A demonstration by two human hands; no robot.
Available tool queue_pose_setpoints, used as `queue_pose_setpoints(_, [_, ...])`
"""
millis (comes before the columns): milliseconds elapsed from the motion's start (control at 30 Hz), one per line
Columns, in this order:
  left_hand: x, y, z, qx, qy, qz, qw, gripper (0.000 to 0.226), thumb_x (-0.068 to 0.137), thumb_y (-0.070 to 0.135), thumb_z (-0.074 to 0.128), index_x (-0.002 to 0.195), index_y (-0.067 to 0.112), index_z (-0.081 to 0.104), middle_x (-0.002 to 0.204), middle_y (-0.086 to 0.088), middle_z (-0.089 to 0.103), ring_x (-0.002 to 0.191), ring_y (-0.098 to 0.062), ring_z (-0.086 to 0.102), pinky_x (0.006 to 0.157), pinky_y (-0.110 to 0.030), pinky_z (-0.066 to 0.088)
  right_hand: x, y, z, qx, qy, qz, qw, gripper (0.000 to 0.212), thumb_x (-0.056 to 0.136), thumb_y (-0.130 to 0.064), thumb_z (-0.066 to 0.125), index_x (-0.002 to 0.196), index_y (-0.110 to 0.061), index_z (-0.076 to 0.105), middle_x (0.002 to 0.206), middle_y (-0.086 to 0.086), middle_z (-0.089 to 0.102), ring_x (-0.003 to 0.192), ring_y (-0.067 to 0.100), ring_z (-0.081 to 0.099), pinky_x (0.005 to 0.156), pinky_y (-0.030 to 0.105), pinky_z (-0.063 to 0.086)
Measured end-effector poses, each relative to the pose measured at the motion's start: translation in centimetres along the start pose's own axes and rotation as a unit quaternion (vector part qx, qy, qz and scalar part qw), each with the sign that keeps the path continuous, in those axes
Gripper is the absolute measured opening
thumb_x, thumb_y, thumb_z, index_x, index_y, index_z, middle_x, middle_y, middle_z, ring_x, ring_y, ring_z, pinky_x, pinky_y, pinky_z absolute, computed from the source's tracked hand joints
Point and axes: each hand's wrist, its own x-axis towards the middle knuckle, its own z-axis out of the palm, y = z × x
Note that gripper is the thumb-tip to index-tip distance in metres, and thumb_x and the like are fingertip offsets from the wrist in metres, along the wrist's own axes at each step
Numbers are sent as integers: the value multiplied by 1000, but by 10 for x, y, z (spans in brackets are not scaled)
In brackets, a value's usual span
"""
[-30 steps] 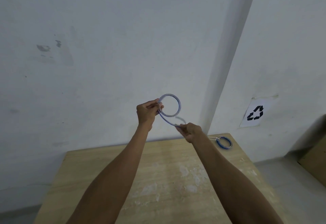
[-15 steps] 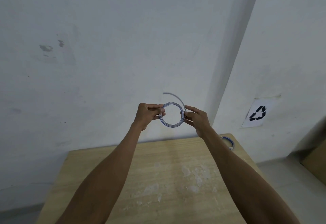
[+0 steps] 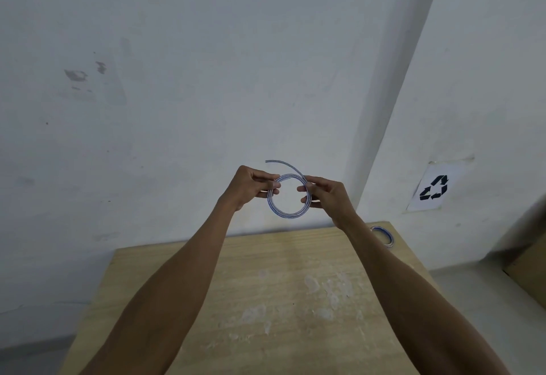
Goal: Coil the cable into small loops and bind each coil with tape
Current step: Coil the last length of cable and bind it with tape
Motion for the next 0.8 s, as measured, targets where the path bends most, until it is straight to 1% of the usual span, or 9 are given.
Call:
queue_pose_setpoints(100, [-1, 1, 2, 9, -3, 7, 1000, 28, 84, 0, 81, 111, -4, 76, 98, -18, 79, 86, -32, 78, 79, -35, 63, 2, -1, 1, -3, 6, -3, 1000, 30, 101, -2, 56, 128, -10, 67, 102, 17, 77, 73, 26, 71, 68, 29, 59])
queue_pose_setpoints(167, [-1, 2, 4, 15, -4, 14, 1000, 27, 84, 1, 80, 111, -3, 76, 98, -19, 79, 86, -31, 78, 78, -34, 63, 3, -1, 0, -7, 3, -3, 1000, 32, 100, -1, 54, 127, -10, 69, 103, 16, 77, 74, 27, 71, 70, 32, 60])
queue_pose_setpoints(300, [1, 1, 6, 23, -4, 24, 999, 28, 85, 1, 80, 112, -4, 76, 99, -21, 78, 85, -30, 77, 81, -35, 63, 4, -2, -1, -11, 10, -15, 1000, 25, 101, -16, 62, 121, -6, 72, 101, 16, 77, 74, 26, 71, 71, 32, 59])
queue_pose_setpoints(367, [1, 1, 7, 29, -8, 27, 999, 28, 85, 0, 79, 113, -4, 75, 99, -21, 78, 83, -29, 77, 83, -37, 64, 6, -2, -3, -3, 7, -21, 1000, 24, 100, -10, 62, 122, -2, 71, 100, 19, 77, 73, 26, 70, 71, 32, 60])
queue_pose_setpoints(467, [3, 1, 10, 37, -12, 34, 999, 27, 87, -1, 77, 113, -4, 75, 97, -20, 78, 78, -26, 76, 84, -37, 64, 8, -3, -5, -3, 3, -12, 1000, 25, 99, -4, 60, 122, -3, 71, 101, 18, 77, 75, 25, 71, 76, 34, 61])
queue_pose_setpoints(600, [5, 2, 16, 46, -22, 40, 998, 25, 87, 0, 78, 112, -3, 77, 98, -23, 77, 79, -25, 74, 86, -37, 63, 8, -6, -7, -5, 1, -17, 1000, 20, 95, -13, 70, 114, -5, 75, 100, 16, 78, 76, 24, 71, 82, 39, 61])
queue_pose_setpoints(700, [5, 3, 23, 62, -42, 48, 996, 25, 86, -2, 78, 111, -3, 77, 100, -25, 76, 82, -23, 74, 88, -35, 62, 8, -7, -7, 1, -9, -21, 1000, 21, 93, -12, 73, 112, -4, 75, 95, 14, 78, 75, 24, 72, 79, 36, 62])
queue_pose_setpoints(800, [5, 4, 32, 55, -35, 59, 996, 23, 86, -4, 77, 110, -4, 75, 96, -20, 78, 82, -22, 75, 84, -33, 62, 10, -8, -7, 3, -16, -23, 1000, 18, 93, -6, 71, 111, -1, 74, 91, 11, 78, 73, 23, 73, 76, 33, 62])
